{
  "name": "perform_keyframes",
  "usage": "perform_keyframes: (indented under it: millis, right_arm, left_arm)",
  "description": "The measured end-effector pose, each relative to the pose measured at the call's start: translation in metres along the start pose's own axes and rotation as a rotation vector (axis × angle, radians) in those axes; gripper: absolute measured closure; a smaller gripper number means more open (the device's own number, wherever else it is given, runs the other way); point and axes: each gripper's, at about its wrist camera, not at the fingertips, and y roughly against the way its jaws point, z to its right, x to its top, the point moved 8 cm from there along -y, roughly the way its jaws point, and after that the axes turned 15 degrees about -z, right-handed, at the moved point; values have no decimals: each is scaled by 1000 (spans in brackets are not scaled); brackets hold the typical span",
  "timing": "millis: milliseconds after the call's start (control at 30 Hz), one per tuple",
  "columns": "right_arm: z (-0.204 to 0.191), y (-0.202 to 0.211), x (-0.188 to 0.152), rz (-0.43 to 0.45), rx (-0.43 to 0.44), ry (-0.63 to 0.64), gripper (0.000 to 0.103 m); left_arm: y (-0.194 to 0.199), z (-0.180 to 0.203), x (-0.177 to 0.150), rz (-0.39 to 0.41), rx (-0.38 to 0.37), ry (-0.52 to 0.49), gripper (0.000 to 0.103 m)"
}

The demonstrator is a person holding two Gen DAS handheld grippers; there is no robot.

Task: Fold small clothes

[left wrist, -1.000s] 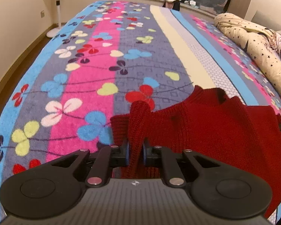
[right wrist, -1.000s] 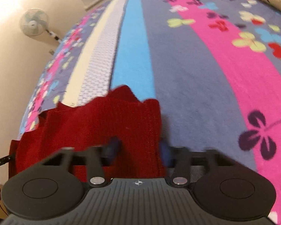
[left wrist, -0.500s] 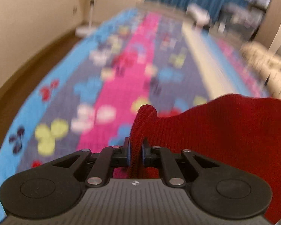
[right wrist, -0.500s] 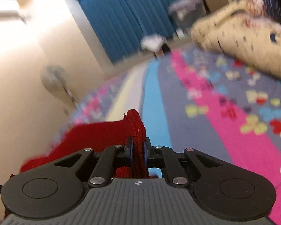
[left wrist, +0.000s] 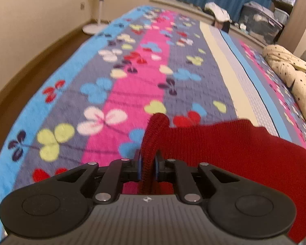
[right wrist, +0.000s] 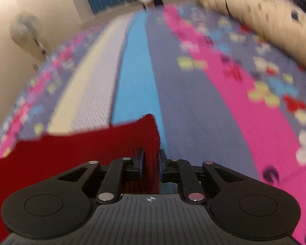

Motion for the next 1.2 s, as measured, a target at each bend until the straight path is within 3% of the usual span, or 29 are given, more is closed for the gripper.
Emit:
perform_keyframes:
  millis: [33,67,133,200,333,600,767,900,1033,1067,1100,1133,1200]
  right_arm:
    - [2,3,0,12,-11,0,60]
    - [4,6,-2,17,-21,-1,55]
    - [6,10,-7,12,-11,3,53]
    - [5,16,-14,3,23,20,53]
    - [7,32,-37,-28,86,57,51]
    - [15,54,-76,-112,130,101,46]
    - [14,64,-99,-140,102,139,46]
    - [4,58,-111,-167,78,208,46]
    - [8,54,-113,-186,90,194,47]
    - [9,54,-113,-190,96,189,47]
    - [9,54,-112,-189,99,189,53]
    - [8,55,-112,-186,107,195,70]
    - [3,58,-113,-177,138,218,90]
  left_arm:
    - [0,-3,-4,-9,-9,0,86]
    - [2,-4,-7,-19,-31,3,82]
    - [6,-5,-14,-36,-88,16,59]
    - [10,-4,-22,-62,-119,7,53]
    - [13,-2,-44,-111,-119,-31,52]
    - [23,-9,-89,-249,-152,-8,52]
    - [37,-9,-105,-221,-133,2,52]
    - [27,-4,-109,-247,-123,-4,53]
    - [21,0,-110,-262,-114,-44,58]
    - [20,1,-111,-266,-110,-56,62]
    - [19,2,-112,-268,-105,-72,72]
    - [19,3,-112,-267,-104,-90,83]
    - [22,3,-112,-244,-103,-109,86]
